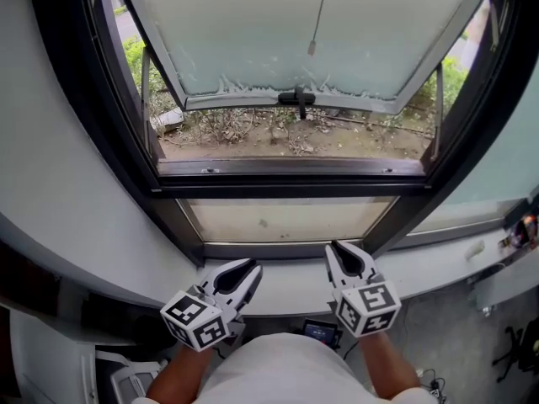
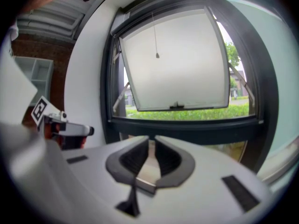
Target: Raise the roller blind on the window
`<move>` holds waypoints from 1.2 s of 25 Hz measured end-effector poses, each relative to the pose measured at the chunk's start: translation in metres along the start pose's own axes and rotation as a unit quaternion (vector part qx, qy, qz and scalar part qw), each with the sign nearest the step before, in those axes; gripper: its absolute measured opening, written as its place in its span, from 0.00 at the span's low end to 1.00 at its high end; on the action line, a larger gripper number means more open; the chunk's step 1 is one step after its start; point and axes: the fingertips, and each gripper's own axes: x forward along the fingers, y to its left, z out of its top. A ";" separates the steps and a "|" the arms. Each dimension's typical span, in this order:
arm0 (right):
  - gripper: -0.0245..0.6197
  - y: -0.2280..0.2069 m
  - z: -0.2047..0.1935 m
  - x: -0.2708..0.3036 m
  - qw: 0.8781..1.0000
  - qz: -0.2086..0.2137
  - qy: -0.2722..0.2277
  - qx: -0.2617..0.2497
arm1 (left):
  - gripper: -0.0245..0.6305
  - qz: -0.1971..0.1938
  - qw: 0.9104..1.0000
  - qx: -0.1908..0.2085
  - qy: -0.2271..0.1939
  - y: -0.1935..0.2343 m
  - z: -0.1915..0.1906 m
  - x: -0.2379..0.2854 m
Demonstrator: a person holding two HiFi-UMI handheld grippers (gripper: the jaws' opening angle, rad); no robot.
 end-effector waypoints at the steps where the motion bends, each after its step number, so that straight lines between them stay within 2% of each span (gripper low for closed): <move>1: 0.12 0.001 -0.001 0.000 1.000 -0.001 0.002 0.000 | 0.14 0.000 1.000 0.000 0.000 0.001 0.001 -0.002; 8: 0.12 0.016 -0.008 0.003 1.000 -0.007 0.013 0.004 | 0.14 -0.005 1.000 -0.004 0.003 0.009 0.002 -0.016; 21: 0.12 0.048 -0.030 -0.005 0.999 -0.028 0.015 0.026 | 0.14 -0.035 0.999 -0.004 0.023 0.013 -0.014 -0.045; 30: 0.12 0.046 -0.037 -0.021 0.999 -0.030 0.017 0.030 | 0.15 -0.037 0.999 0.003 0.029 0.000 -0.016 -0.045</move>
